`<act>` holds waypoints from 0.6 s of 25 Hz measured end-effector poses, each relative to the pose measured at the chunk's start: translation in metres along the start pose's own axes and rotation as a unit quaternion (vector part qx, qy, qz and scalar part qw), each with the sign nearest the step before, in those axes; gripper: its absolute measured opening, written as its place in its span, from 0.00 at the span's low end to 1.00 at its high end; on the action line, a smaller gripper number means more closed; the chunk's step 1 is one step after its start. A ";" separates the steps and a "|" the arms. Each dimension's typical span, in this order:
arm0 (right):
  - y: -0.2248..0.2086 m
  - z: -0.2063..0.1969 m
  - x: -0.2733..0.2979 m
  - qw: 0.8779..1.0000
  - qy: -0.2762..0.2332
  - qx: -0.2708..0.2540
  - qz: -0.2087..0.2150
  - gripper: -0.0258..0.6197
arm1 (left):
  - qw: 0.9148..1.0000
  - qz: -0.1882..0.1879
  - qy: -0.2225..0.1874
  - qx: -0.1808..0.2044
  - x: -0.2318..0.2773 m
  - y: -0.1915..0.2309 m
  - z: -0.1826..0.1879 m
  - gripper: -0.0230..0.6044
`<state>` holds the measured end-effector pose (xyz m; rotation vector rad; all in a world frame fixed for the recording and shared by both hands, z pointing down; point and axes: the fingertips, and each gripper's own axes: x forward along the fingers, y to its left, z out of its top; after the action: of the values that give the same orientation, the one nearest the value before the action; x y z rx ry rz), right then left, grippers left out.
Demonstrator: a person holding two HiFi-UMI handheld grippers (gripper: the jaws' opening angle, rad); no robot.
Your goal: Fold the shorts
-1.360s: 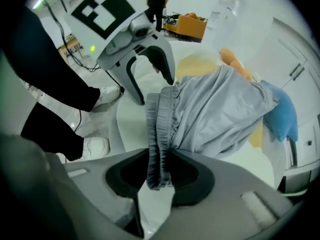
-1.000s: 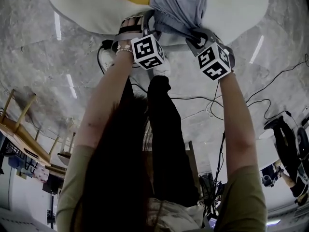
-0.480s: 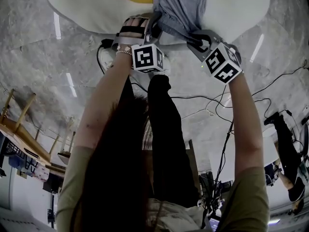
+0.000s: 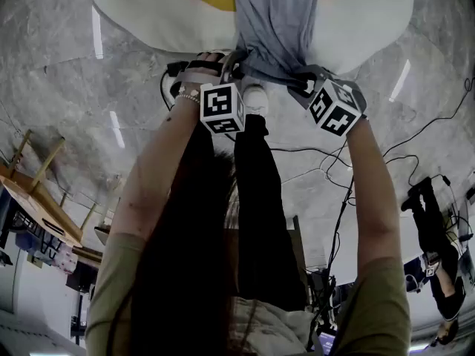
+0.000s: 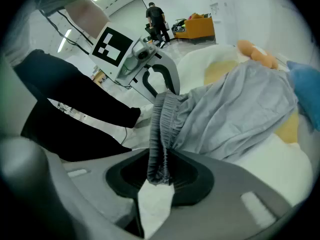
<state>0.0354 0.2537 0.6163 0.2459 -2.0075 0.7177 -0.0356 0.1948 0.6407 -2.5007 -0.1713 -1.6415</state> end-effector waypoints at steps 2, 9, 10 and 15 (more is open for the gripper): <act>0.026 -0.001 0.000 0.999 0.010 0.000 0.033 0.21 | 0.999 -0.031 0.013 -0.004 -0.014 -0.027 -0.004 0.24; 0.097 -0.008 -0.009 0.989 0.041 0.013 0.140 0.21 | 0.988 -0.135 0.052 -0.057 -0.055 -0.100 -0.001 0.24; 0.103 -0.007 -0.010 0.988 0.040 0.016 0.148 0.21 | 0.986 -0.142 0.056 -0.063 -0.059 -0.106 -0.002 0.24; 0.095 0.008 -0.027 0.986 0.027 0.045 0.156 0.21 | 0.983 -0.147 0.063 -0.088 -0.072 -0.091 -0.005 0.24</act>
<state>0.0015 0.3227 0.5545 -0.0398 -1.9850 1.0019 -0.0846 0.2825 0.5817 -2.5868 -0.4154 -2.0034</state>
